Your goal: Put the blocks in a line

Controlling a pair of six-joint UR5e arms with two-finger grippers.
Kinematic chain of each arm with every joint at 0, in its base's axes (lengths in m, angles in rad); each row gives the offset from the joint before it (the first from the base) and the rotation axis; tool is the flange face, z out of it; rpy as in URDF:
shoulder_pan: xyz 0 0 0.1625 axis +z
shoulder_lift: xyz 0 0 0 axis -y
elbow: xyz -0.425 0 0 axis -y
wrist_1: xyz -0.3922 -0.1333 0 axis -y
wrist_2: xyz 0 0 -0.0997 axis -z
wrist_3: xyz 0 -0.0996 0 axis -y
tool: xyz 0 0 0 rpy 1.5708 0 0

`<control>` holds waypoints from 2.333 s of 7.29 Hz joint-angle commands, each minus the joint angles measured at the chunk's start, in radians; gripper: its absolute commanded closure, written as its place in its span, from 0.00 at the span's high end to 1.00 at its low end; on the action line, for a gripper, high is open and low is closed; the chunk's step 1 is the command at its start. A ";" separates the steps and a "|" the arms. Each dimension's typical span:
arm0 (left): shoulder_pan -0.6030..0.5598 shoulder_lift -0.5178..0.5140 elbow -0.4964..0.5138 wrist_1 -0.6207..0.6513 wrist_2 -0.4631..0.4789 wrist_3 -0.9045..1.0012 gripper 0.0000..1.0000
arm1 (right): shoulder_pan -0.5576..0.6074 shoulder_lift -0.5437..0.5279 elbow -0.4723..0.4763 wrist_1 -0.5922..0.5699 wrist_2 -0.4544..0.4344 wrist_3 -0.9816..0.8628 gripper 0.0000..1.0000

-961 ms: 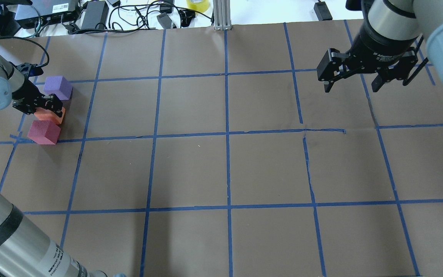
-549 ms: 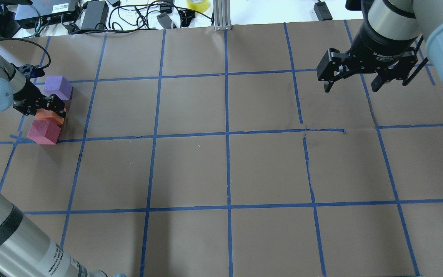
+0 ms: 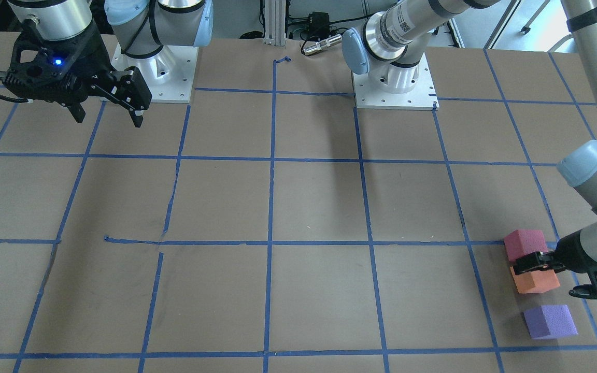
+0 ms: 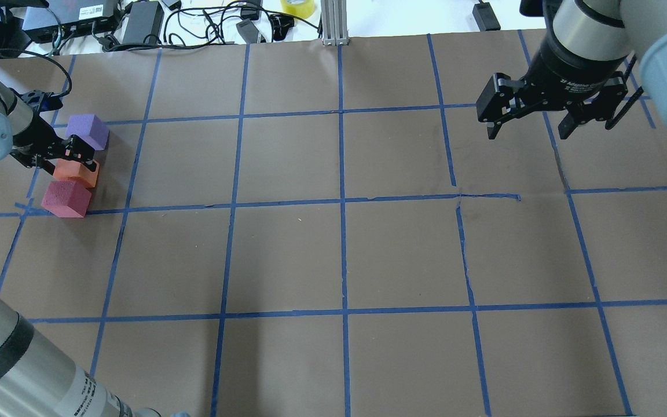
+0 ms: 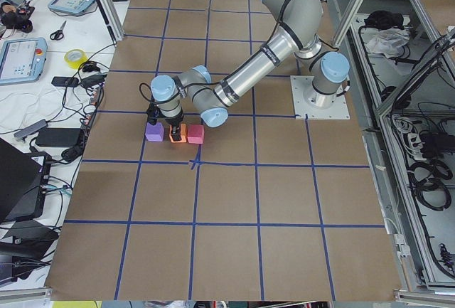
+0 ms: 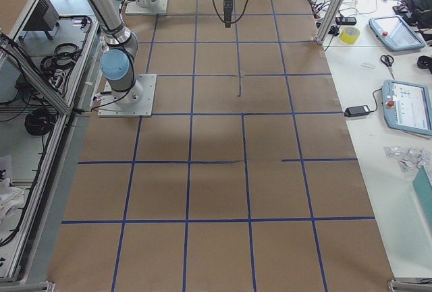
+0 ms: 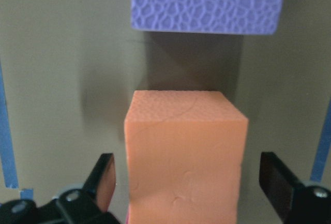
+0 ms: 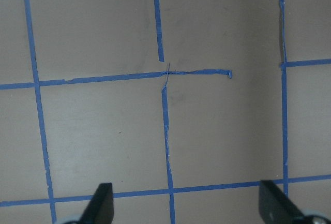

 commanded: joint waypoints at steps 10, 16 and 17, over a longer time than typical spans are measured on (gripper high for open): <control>-0.606 0.571 0.062 -0.607 0.046 -0.456 1.00 | 0.001 -0.003 0.000 0.001 -0.001 -0.001 1.00; -0.471 0.603 0.045 -0.483 0.025 -0.447 1.00 | -0.001 -0.001 0.002 0.001 -0.002 -0.001 1.00; -0.474 0.611 0.036 -0.500 0.038 -0.445 1.00 | 0.001 0.000 0.002 0.001 -0.001 -0.001 1.00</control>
